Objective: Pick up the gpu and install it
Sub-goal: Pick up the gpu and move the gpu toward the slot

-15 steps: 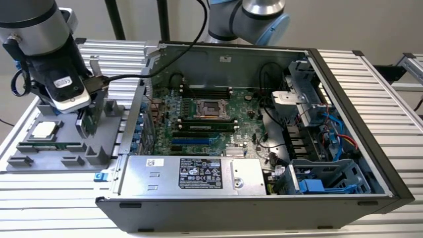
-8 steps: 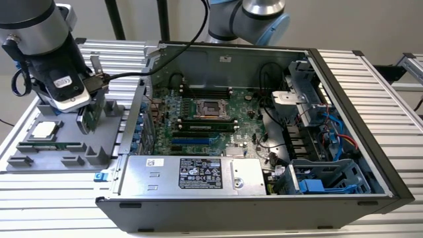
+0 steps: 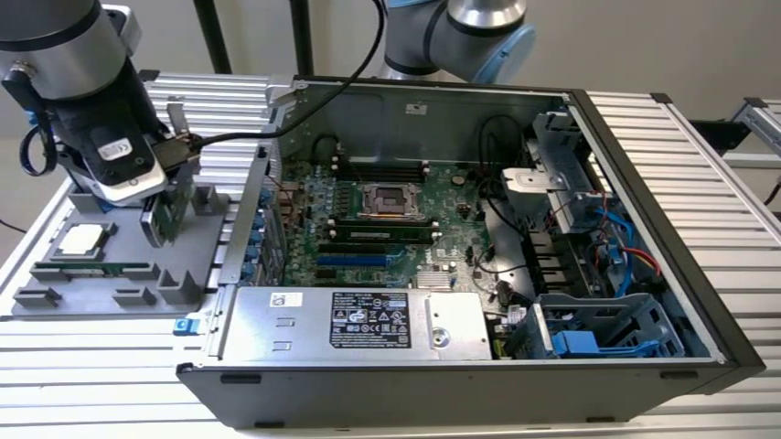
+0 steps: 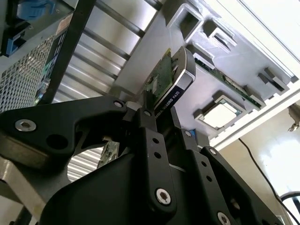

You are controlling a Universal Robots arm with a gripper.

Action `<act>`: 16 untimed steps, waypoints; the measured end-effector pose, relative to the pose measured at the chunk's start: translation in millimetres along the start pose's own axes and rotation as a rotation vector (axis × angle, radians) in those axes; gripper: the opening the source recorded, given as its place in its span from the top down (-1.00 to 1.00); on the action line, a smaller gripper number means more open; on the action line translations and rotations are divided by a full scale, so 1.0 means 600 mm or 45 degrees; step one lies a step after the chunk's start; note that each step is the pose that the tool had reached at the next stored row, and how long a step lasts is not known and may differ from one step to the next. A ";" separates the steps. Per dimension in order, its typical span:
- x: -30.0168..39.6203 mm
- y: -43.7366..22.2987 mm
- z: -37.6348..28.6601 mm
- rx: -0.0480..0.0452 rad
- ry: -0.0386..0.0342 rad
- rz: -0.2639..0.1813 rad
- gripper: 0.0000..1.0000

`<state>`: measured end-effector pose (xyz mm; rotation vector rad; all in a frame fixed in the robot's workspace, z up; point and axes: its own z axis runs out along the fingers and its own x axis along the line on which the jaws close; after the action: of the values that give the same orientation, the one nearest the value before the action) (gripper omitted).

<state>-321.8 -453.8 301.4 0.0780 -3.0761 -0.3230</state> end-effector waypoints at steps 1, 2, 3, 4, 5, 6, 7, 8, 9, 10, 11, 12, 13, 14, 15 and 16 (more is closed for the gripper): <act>0.000 0.000 0.000 0.000 0.0000 0.000 1.00; 0.000 0.000 0.000 0.000 -0.0001 0.000 1.00; 0.000 0.000 0.000 0.000 -0.0001 0.000 1.00; 0.000 0.000 -0.001 0.000 -0.0001 0.000 1.00; 0.000 0.000 -0.001 0.000 -0.0002 0.000 1.00; 0.000 0.000 -0.001 -0.001 -0.0002 0.000 1.00; 0.000 0.000 -0.001 -0.004 -0.0002 0.000 1.00; 0.000 0.000 -0.002 -0.014 -0.0010 0.001 1.00; 0.000 0.000 -0.002 -0.025 -0.0023 0.002 1.00; 0.000 0.000 -0.003 -0.033 -0.0029 0.004 1.00; 0.000 0.000 -0.004 -0.039 -0.0035 0.006 1.00; 0.000 0.001 -0.006 -0.045 -0.0044 0.007 1.00; 0.000 0.001 -0.009 -0.049 -0.0049 0.009 1.00; 0.001 0.002 -0.012 -0.052 -0.0053 0.009 1.00; 0.001 0.002 -0.015 -0.054 -0.0056 0.010 1.00; 0.001 0.003 -0.018 -0.057 -0.0059 0.011 1.00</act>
<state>-321.8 -454.2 312.4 0.0622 -3.0712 -0.3915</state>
